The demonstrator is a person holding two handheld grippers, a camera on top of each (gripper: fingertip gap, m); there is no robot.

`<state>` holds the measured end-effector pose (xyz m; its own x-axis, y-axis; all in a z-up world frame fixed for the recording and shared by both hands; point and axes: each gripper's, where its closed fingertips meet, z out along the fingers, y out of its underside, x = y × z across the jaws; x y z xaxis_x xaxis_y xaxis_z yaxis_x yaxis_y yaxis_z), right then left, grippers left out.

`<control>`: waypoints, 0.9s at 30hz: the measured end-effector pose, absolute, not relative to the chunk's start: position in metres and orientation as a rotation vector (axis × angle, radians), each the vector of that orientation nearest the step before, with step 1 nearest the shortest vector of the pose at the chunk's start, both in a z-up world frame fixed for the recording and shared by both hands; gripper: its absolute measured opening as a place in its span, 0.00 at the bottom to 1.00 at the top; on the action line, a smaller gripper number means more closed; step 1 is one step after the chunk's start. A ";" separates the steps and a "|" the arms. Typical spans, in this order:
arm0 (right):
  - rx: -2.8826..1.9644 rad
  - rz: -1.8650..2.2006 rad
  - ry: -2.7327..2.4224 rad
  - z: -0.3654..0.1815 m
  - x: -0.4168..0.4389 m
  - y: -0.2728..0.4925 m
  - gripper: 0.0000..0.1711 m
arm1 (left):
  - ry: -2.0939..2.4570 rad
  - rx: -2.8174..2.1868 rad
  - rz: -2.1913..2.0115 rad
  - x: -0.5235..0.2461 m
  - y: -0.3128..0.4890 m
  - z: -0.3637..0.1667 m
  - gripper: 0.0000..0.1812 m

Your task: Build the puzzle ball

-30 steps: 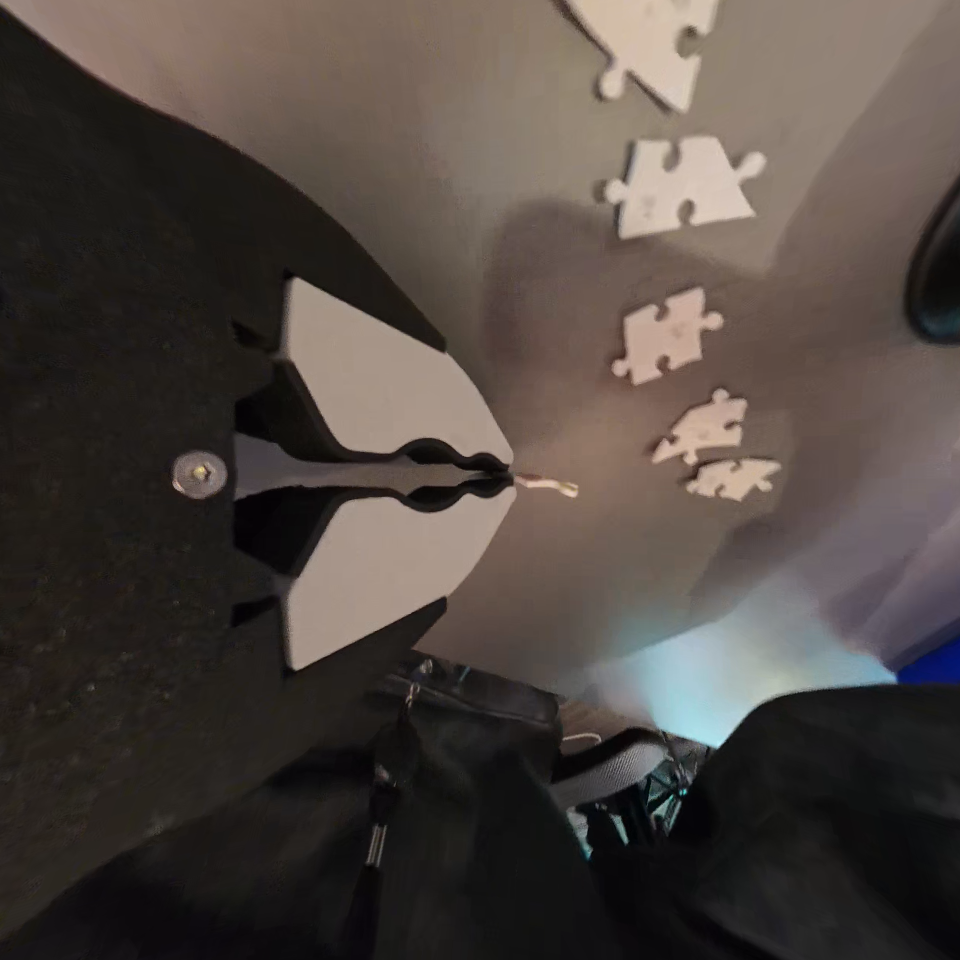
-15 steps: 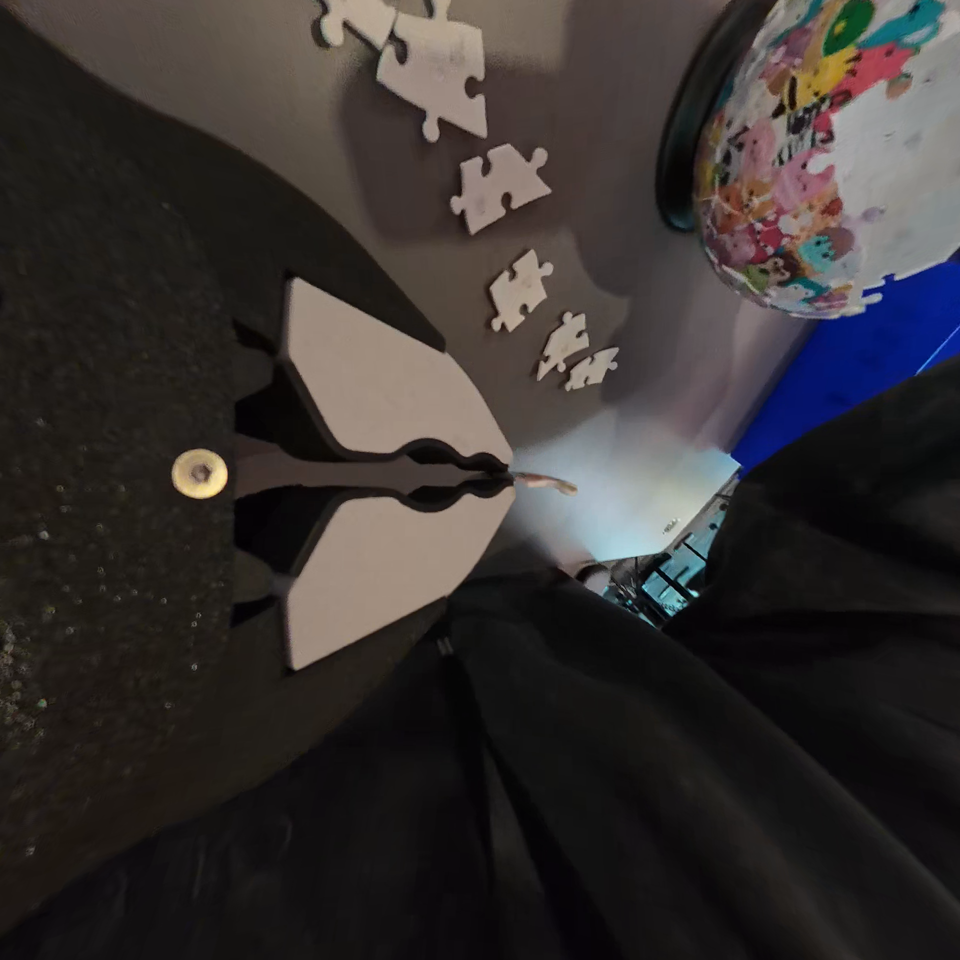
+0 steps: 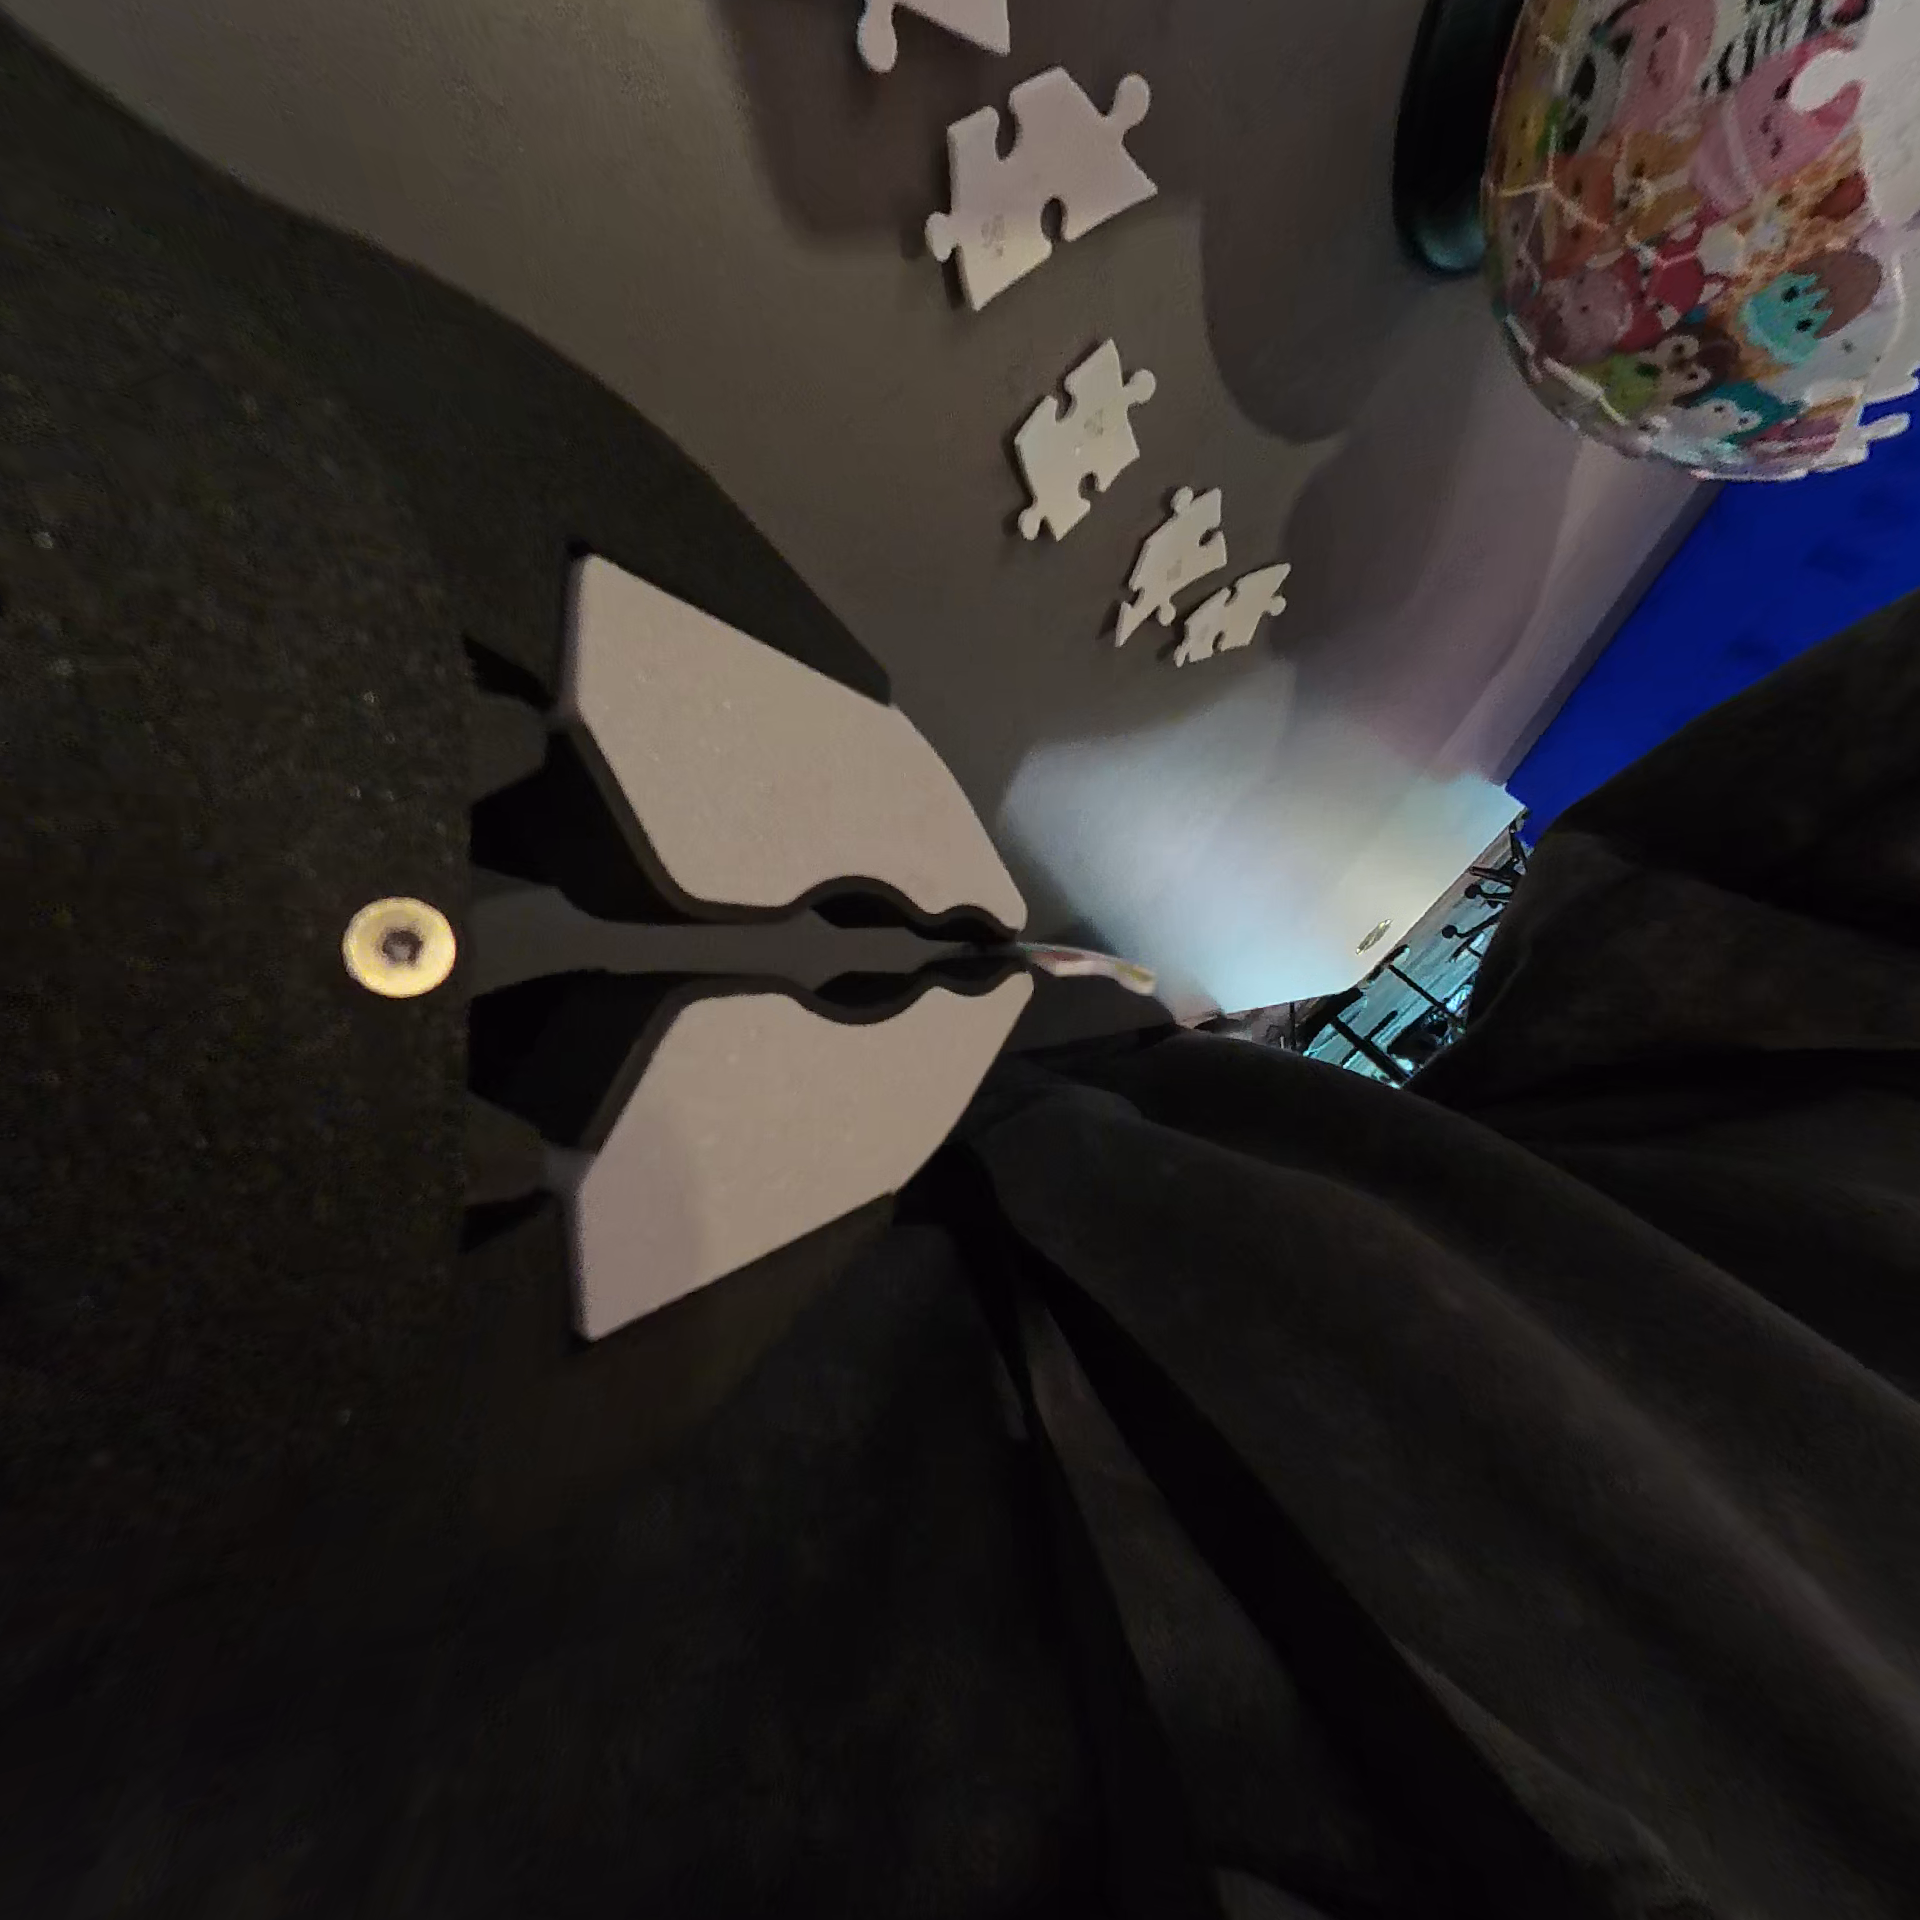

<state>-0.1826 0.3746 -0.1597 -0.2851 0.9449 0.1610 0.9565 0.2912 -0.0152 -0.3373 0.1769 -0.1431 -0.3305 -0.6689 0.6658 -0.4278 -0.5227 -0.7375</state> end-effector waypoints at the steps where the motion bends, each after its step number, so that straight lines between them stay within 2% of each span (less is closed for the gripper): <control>1: -1.786 -0.143 -2.416 -0.160 -0.181 0.376 0.05 | 1.429 -1.695 -1.964 -0.337 0.176 -0.143 0.01; 3: -1.772 -0.165 -2.425 -0.161 -0.178 0.378 0.02 | 1.437 -1.695 -1.963 -0.337 0.175 -0.144 0.01; 13: -1.775 -0.126 -2.411 -0.161 -0.178 0.378 0.02 | 1.443 -1.685 -1.981 -0.338 0.173 -0.143 0.01; 18: -1.775 -0.129 -2.409 -0.158 -0.181 0.376 0.08 | 1.435 -1.677 -1.996 -0.339 0.173 -0.141 0.01; 20: -1.767 -0.136 -2.410 -0.158 -0.182 0.376 0.07 | 1.439 -1.676 -1.994 -0.339 0.172 -0.141 0.01; 22: -1.758 -0.143 -2.415 -0.158 -0.183 0.377 0.02 | 1.441 -1.675 -1.995 -0.339 0.171 -0.141 0.01; 27: -1.750 -0.150 -2.413 -0.159 -0.182 0.378 0.02 | 1.442 -1.669 -1.993 -0.340 0.171 -0.141 0.01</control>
